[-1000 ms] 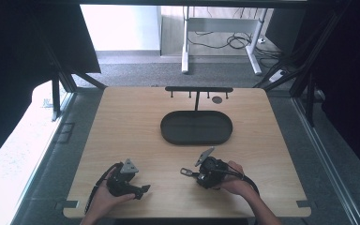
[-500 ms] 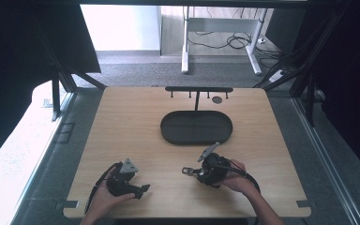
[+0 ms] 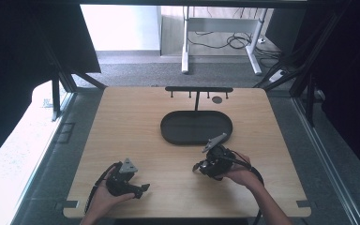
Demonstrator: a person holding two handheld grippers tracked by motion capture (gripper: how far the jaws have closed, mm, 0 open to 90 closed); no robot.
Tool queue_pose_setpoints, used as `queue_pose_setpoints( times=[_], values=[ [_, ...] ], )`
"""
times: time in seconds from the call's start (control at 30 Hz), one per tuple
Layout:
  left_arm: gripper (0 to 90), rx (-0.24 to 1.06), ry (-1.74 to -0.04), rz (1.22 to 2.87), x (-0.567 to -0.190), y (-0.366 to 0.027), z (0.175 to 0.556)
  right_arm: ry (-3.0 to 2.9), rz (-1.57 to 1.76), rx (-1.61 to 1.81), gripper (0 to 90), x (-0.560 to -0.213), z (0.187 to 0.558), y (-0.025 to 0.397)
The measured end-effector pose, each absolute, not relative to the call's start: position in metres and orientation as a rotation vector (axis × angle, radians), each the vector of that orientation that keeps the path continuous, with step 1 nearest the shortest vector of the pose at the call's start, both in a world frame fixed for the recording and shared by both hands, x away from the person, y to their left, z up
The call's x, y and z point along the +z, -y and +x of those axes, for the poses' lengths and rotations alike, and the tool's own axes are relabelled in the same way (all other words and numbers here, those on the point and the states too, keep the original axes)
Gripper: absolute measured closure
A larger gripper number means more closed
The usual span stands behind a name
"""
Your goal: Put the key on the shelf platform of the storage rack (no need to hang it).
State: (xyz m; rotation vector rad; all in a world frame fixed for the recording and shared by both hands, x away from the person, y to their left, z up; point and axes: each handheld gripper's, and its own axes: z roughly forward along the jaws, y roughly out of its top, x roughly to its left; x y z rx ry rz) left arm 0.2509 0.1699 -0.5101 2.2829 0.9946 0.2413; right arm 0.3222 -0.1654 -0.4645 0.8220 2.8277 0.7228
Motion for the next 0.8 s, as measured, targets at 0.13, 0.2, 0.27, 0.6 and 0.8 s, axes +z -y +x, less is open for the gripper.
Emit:
queue_pose_setpoints(
  times=[0.13, 0.2, 0.27, 0.6, 0.8],
  values=[
    [19.6, 0.24, -0.995, 2.281, -0.51, -0.17, 0.251, -2.821, 0.831, 0.731, 50.4, -0.457, 0.325, 0.168],
    [19.6, 0.242, -0.995, 2.281, -0.51, -0.171, 0.251, -2.819, 0.828, 0.728, 50.4, -0.453, 0.327, 0.169],
    [19.6, 0.242, -0.995, 2.281, -0.51, -0.171, 0.251, -2.814, 0.83, 0.721, 50.4, -0.449, 0.328, 0.17],
    [19.6, 0.242, -0.996, 2.282, -0.51, -0.171, 0.251, -2.794, 0.812, 0.735, 50.4, -0.431, 0.333, 0.172],
    [19.6, 0.246, -0.994, 2.285, -0.51, -0.171, 0.251, -2.773, 0.801, 0.751, 50.4, -0.421, 0.336, 0.171]
  ],
)
